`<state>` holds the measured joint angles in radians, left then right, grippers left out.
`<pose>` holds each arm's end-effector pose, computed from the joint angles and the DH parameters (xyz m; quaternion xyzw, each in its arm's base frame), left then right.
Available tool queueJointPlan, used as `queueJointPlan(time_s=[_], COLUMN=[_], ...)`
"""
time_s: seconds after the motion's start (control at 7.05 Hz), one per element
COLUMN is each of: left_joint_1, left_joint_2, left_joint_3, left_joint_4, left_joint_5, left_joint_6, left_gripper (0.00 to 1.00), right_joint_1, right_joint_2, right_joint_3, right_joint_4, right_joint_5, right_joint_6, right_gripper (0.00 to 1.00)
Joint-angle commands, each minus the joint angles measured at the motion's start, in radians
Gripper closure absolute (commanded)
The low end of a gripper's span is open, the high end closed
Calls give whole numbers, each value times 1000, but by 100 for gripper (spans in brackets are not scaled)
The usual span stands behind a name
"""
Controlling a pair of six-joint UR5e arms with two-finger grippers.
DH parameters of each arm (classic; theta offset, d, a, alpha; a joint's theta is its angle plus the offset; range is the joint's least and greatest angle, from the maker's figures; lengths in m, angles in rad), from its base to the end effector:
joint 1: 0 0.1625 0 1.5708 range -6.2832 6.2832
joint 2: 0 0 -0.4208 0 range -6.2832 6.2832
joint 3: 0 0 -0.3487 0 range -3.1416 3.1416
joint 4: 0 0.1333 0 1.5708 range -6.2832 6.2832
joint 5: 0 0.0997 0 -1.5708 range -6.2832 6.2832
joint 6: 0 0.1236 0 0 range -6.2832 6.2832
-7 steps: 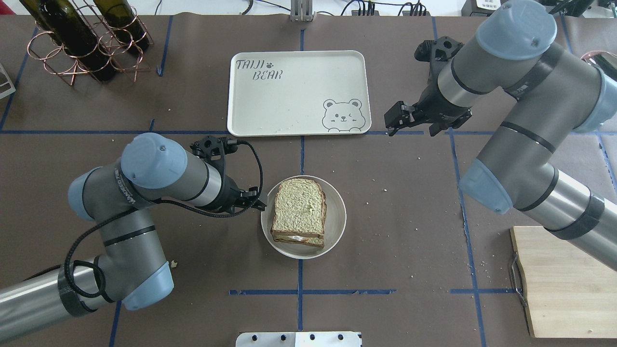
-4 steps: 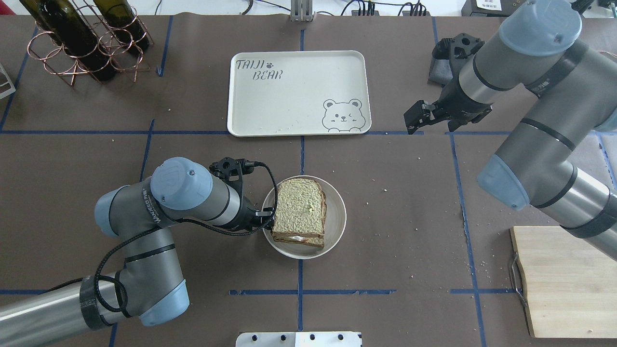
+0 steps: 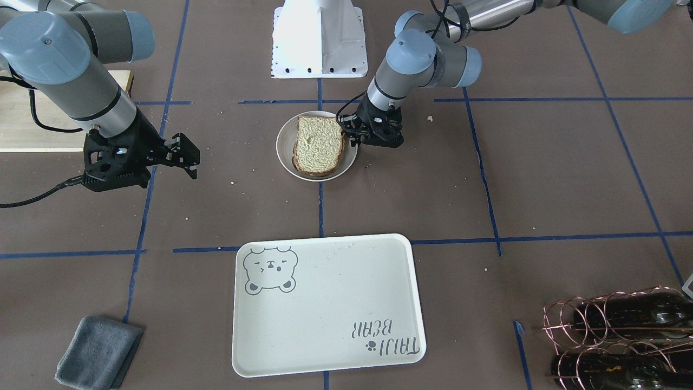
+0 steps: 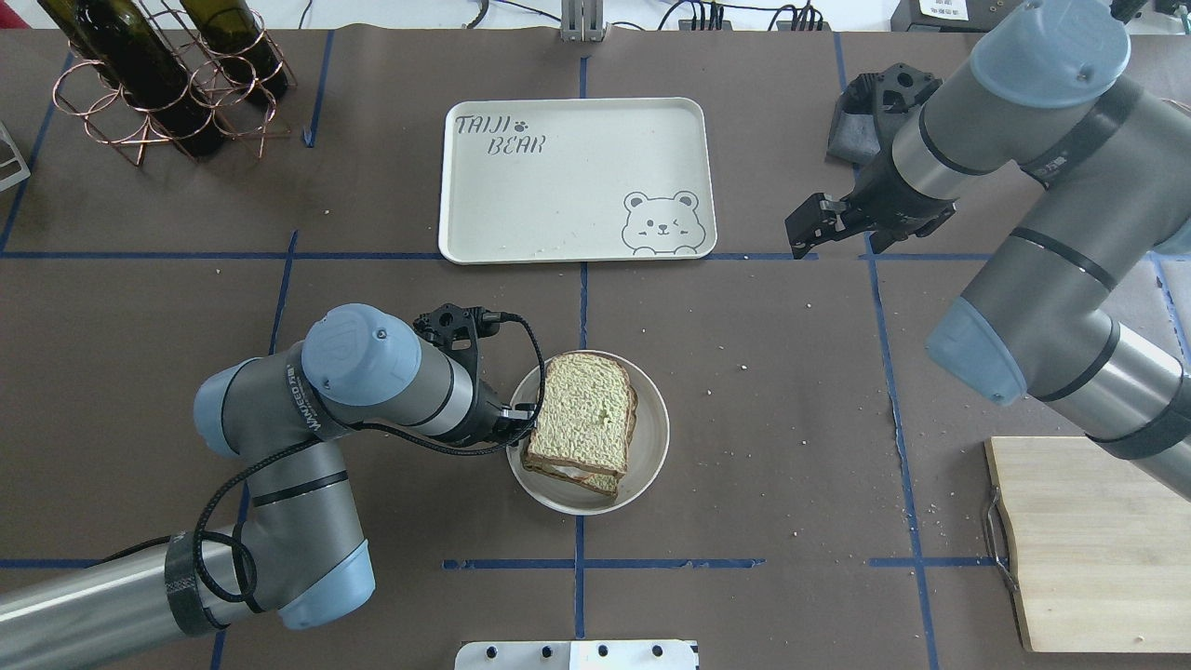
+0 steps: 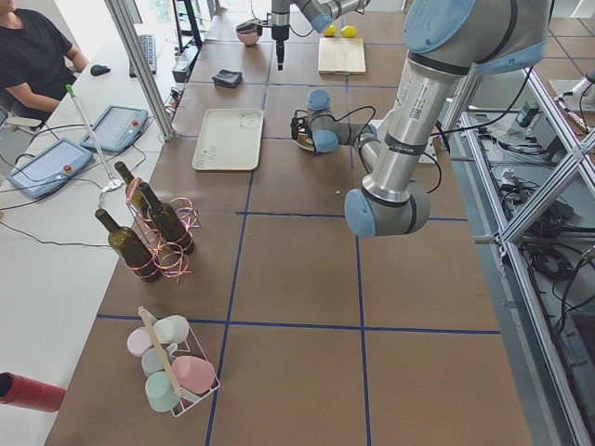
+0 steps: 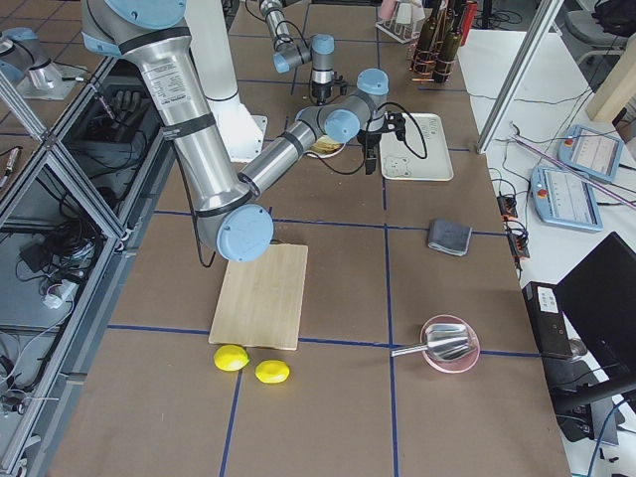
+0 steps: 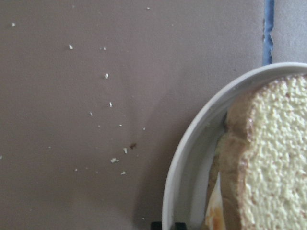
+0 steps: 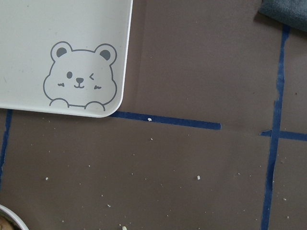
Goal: Make sandwich and place on tray
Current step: 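Grasp the rim of the white plate with the left gripper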
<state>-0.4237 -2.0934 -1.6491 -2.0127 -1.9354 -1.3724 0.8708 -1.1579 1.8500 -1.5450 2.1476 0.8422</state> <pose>0.5537 -0.3476 0.3020 0.0003 0.5144 -0.0061 0.8575 -0.3236 -0.4865 0.3379 0.0559 -0.4257 -0.0359 0.9024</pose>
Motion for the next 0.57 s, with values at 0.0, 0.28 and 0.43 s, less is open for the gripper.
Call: queueJointPlan(time_s=[0.0,0.28,0.43], left_joint_1=[-3,-53,-90], left_joint_2=[-11,-14,-17], left_joint_3=[-6,-24,-29], left_joint_4=[-1,-15,-21], left_joint_5=[-2,-63,-153], left_joint_6=[-2,-1,-22], left_gripper=[100,100,100], right_joint_1=[8,17,20], right_joint_2=[-3,-16,-17], right_joint_3=[0,0,0], right_joint_4=[-1,0,0], right_joint_5=[2,21,21], right_joint_6=[-2,-3,-3], right_gripper=[0,0,0])
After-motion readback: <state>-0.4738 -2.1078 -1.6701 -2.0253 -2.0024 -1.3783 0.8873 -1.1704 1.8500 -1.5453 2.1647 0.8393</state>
